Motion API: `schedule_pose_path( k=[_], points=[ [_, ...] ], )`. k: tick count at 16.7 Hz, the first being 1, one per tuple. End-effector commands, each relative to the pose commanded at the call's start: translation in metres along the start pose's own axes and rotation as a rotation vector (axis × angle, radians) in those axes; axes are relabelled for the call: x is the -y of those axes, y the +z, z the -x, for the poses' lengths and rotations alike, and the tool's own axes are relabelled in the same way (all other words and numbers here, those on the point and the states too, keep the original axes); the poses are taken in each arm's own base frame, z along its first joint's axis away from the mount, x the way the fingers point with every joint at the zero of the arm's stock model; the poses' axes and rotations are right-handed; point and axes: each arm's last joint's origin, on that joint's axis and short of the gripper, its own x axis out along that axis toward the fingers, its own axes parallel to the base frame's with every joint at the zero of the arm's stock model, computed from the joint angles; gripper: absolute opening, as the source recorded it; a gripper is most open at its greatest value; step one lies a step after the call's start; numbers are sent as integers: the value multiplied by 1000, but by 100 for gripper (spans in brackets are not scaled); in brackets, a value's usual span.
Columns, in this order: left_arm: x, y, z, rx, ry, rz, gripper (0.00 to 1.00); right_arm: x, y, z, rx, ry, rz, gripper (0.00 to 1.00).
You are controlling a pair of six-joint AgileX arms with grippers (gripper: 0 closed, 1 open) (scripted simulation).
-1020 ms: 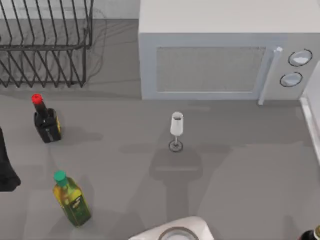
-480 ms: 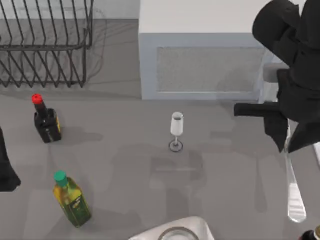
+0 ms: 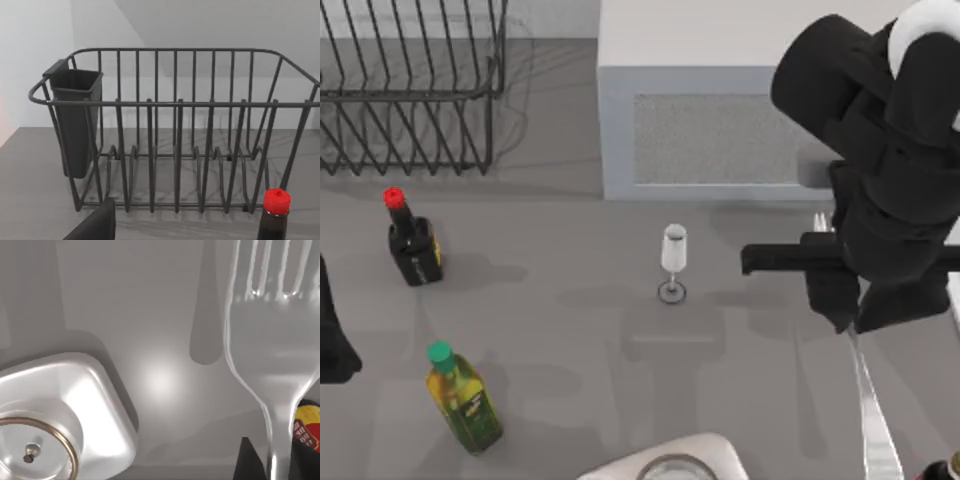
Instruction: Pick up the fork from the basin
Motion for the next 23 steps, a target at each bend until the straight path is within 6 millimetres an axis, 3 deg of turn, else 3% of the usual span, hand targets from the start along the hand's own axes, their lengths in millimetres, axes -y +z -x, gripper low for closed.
schedule_pose_path(
  k=[4, 12, 17, 23],
  points=[
    [0, 0, 0, 0, 0, 0, 100, 0, 2, -12, -6, -4, -4, 0],
    [0, 0, 0, 0, 0, 0, 100, -1, 2, -102, 5, 4, 0, 0],
    [0, 0, 0, 0, 0, 0, 100, 0, 0, -110, 0, 0, 0, 0],
    [0, 0, 0, 0, 0, 0, 100, 0, 0, -110, 0, 0, 0, 45]
  ],
)
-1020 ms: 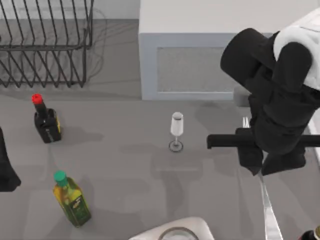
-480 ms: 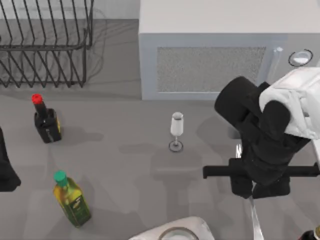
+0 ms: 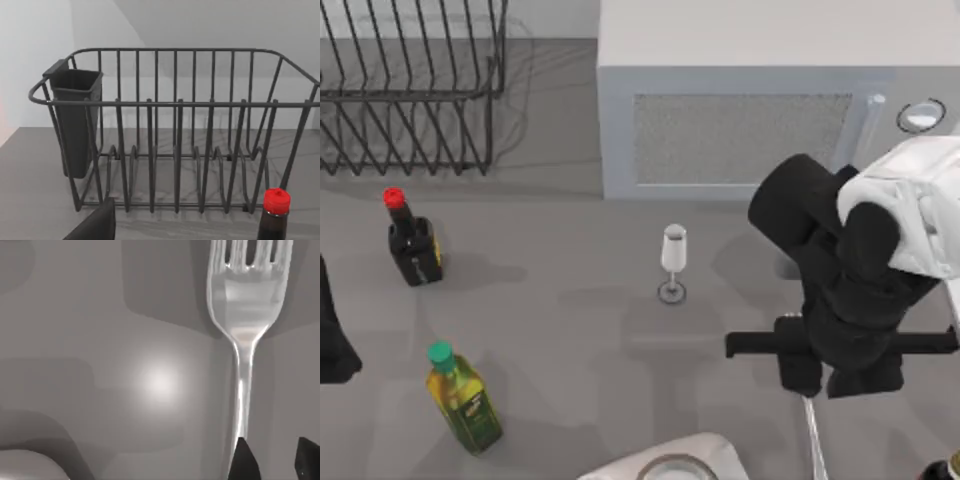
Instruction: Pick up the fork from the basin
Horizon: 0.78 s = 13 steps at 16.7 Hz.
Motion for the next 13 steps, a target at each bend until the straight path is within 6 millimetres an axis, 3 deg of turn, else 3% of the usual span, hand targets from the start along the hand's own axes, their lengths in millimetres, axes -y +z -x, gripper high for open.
schedule_pose_path(
  k=[7, 13],
  points=[
    [0, 0, 0, 0, 0, 0, 100, 0, 0, 0, 0, 0, 0, 98],
    [0, 0, 0, 0, 0, 0, 100, 0, 0, 0, 0, 0, 0, 100]
  ],
)
